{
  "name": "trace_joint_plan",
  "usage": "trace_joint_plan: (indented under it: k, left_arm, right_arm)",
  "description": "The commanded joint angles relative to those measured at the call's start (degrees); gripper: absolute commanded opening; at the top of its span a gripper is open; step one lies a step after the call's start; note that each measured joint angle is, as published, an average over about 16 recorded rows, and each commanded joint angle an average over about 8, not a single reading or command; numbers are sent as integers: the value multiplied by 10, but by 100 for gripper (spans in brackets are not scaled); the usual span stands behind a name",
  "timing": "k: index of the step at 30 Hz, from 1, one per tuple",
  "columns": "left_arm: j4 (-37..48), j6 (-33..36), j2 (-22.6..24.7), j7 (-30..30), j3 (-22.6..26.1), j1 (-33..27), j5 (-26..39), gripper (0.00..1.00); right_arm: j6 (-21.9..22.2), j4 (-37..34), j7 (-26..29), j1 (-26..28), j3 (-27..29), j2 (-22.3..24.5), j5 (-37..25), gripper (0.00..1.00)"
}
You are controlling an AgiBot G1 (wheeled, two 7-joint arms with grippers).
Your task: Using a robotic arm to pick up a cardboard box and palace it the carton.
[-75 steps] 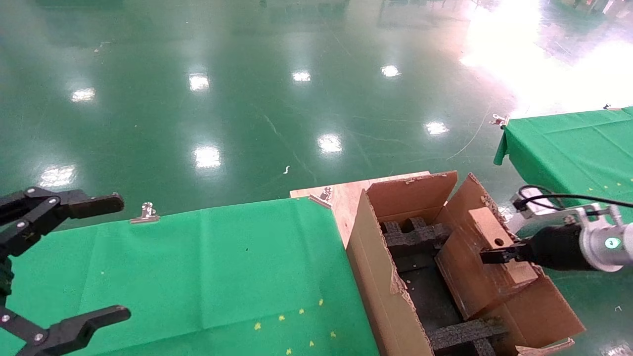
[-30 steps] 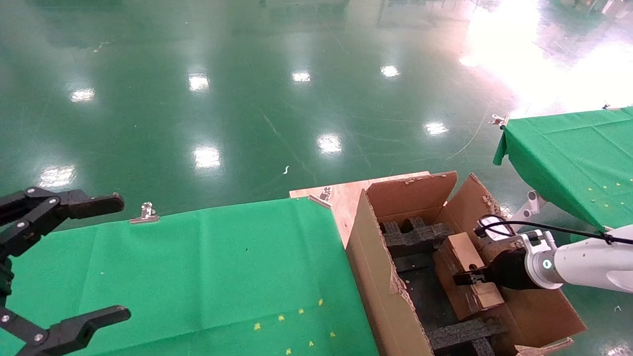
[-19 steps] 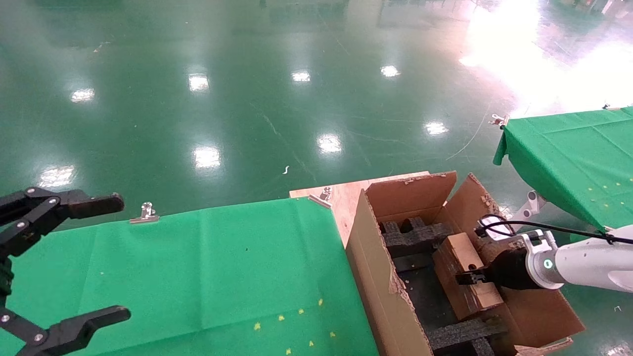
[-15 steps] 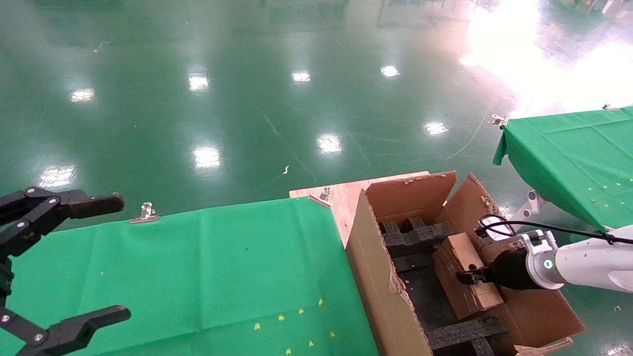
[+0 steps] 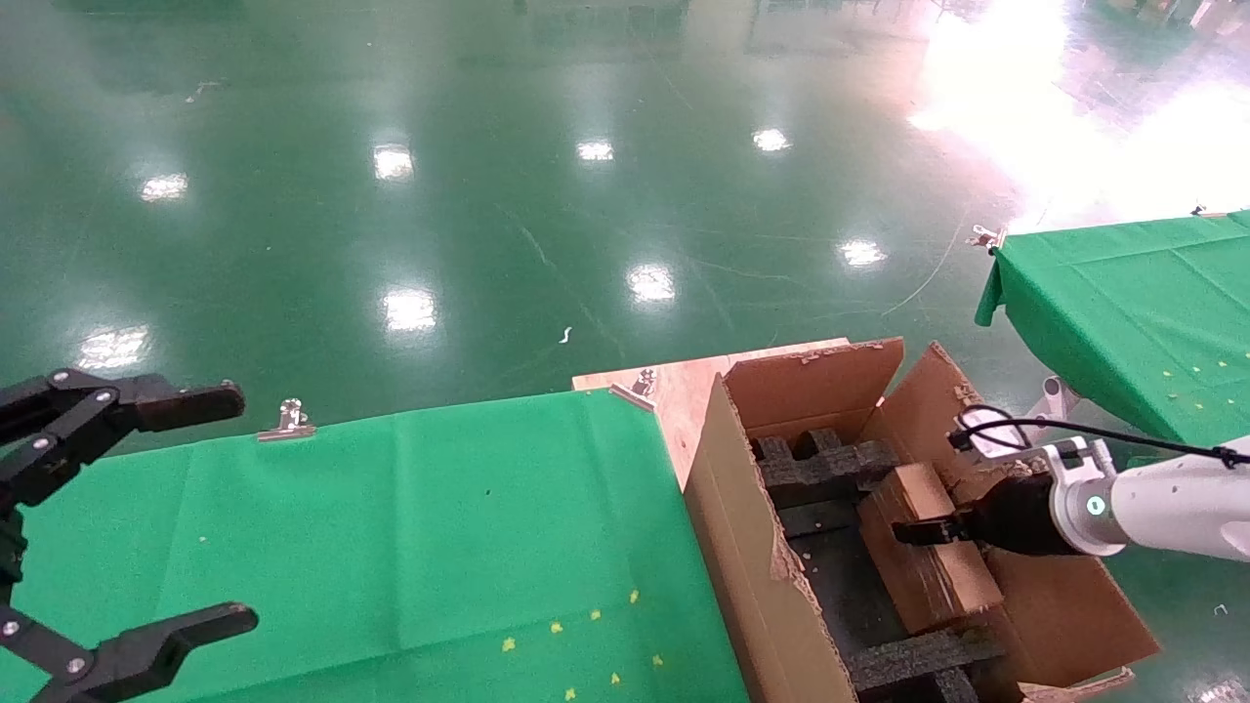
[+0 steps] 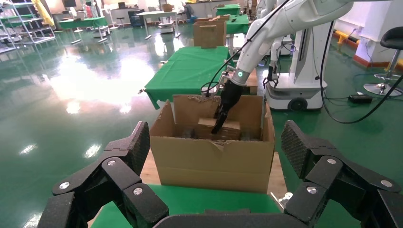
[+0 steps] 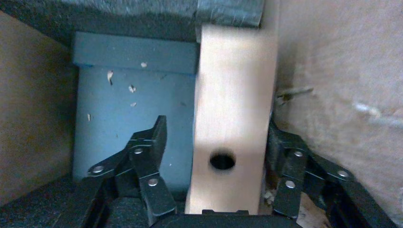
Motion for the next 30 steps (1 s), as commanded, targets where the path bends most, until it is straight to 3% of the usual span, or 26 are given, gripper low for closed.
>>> trace_joint_plan:
  k: [1,17,25,30]
  left_arm:
    - [0,0,0,0,0,0,0,100]
    - [0,0,0,0,1,0,0,100]
    - [0,0,0,0,1,0,-1,100]
    - [0,0,0,0,1,0,-1,100]
  right_arm:
    - [0,5,1,4,-1,4,-2,100]
    - [22,138,32,116,37,54,-3,100]
    - [-39,250,11,165,79,80,52,100]
    - [-86,284,-13,175,102,88,96,100]
